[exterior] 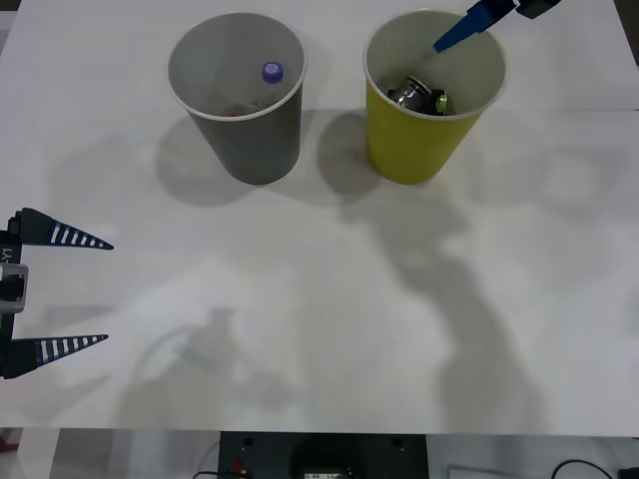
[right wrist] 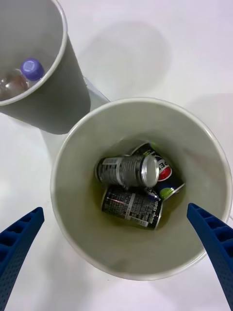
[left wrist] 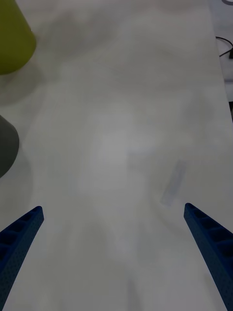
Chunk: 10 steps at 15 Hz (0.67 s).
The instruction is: Put the can into the green bin and the plastic bottle into the gray bin
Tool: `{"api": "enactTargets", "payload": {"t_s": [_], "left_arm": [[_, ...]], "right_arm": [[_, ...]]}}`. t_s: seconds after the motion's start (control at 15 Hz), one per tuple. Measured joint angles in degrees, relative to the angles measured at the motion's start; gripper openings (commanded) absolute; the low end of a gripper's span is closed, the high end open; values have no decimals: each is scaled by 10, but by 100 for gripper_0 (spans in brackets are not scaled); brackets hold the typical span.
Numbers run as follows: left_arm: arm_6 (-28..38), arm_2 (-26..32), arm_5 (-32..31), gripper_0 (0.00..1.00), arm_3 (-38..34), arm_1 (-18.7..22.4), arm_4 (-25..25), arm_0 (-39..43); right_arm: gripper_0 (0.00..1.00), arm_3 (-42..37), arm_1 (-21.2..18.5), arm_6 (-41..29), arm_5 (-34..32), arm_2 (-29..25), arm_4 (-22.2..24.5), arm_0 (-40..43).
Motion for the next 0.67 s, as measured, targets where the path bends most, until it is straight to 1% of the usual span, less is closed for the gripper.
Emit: {"api": "enactTargets", "payload": {"t_s": [0.13, 0.33, 0.4, 0.53, 0.67], "left_arm": [[0, 0, 0, 100, 0, 0, 0, 0], [0, 0, 0, 100, 0, 0, 0, 0], [0, 0, 0, 100, 0, 0, 0, 0], [0, 0, 0, 100, 0, 0, 0, 0], [0, 0, 0, 100, 0, 0, 0, 0]], "right_arm": [[100, -39, -14, 14, 0, -29, -32, 36], [100, -141, -29, 29, 0, -77, -51, 119], [100, -174, -31, 43, 0, -95, -57, 149], [100, -219, -32, 103, 0, -133, -77, 206], [100, -227, -37, 180, 0, -161, -114, 246]]}}
